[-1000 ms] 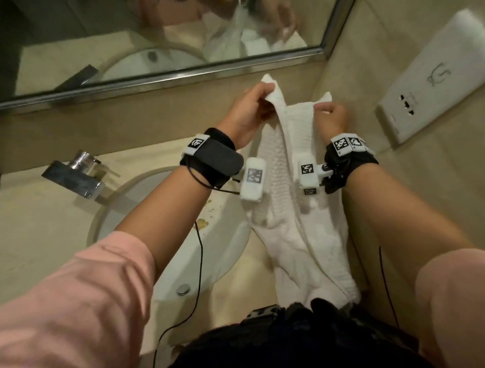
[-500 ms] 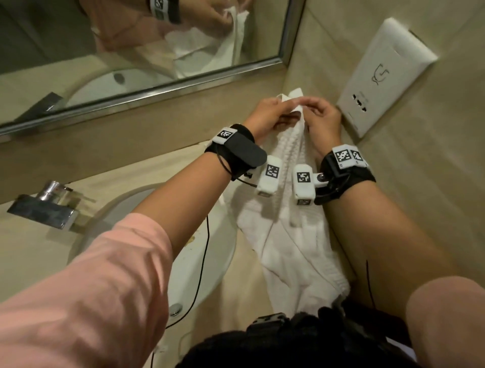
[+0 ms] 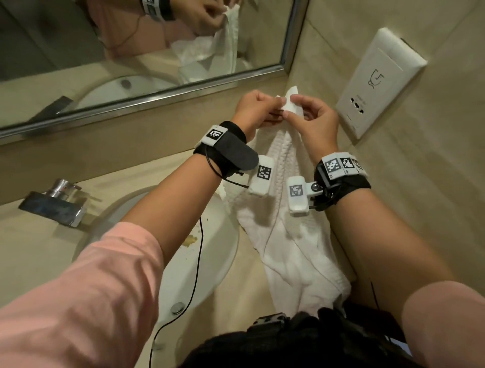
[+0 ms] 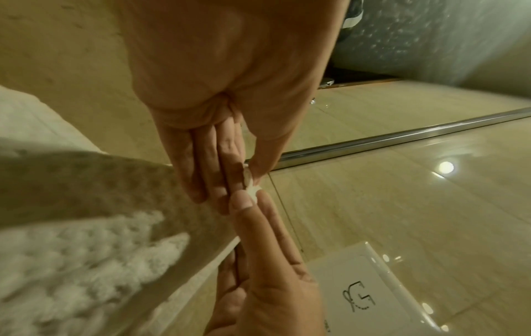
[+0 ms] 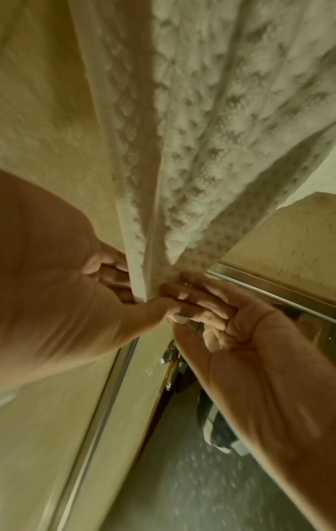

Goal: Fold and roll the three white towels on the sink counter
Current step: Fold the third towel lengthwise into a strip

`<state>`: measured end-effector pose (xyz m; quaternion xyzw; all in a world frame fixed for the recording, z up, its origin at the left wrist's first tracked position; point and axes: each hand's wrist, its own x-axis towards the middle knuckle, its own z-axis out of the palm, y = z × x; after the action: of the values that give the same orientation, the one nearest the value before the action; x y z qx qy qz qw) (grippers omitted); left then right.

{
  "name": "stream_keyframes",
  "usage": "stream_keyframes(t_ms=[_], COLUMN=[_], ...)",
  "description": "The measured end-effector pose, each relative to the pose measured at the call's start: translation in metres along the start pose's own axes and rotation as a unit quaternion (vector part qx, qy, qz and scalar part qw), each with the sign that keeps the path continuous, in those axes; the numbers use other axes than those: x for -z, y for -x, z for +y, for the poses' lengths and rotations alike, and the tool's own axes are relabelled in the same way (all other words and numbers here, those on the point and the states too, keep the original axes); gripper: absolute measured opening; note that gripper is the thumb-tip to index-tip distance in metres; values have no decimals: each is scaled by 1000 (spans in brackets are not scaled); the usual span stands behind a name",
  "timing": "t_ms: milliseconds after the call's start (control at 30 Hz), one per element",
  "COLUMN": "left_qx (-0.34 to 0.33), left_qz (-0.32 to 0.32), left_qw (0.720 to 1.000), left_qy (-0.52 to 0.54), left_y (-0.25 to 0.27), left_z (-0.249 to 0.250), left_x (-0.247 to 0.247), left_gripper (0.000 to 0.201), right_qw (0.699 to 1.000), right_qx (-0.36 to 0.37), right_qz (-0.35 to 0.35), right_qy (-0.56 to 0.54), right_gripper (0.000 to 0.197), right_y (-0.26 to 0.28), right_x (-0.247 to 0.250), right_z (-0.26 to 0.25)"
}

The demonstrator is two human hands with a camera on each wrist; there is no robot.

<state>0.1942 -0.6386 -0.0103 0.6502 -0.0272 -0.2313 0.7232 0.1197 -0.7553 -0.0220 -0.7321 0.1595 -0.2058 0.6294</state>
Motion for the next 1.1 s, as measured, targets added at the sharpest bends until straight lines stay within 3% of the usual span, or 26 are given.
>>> stream_keyframes(t_ms=[200,433,600,700,833,900,1000,1100], left_qx=[-36,-53,-70,-99,-121,-94,-6,34], left_qz=[49,-35,-65,-90,-48,-57,-140,-191], left_qw=[998,998,995,986,967,958,940,926], left_qy=[4,-26,-37,-98,-219,-266,-311,-323], left_y=[2,6,5,9,4,2,8,16], left_z=[16,19,13,11,-7,-19,-36,-56], left_x=[2,-4,-3,0,26,43,60,65], left_gripper=[18,9,7,6,10,24,45,45], right_qw=[999,996,996,999,999,998,996,988], right_qx=[20,74,65,29,-23,-33,-27,-43], right_qz=[20,6,32,30,11,-8,-33,-51], right_qy=[22,38,43,16,-40,-57,-80,-136], right_gripper=[45,31,16,9,5,6,9,13], right_y=[1,7,6,5,2,2,6,8], right_x=[1,-3,2,5,9,12,17,21], right_z=[-6,-14,-16,-14,-12,-16,-26,-33])
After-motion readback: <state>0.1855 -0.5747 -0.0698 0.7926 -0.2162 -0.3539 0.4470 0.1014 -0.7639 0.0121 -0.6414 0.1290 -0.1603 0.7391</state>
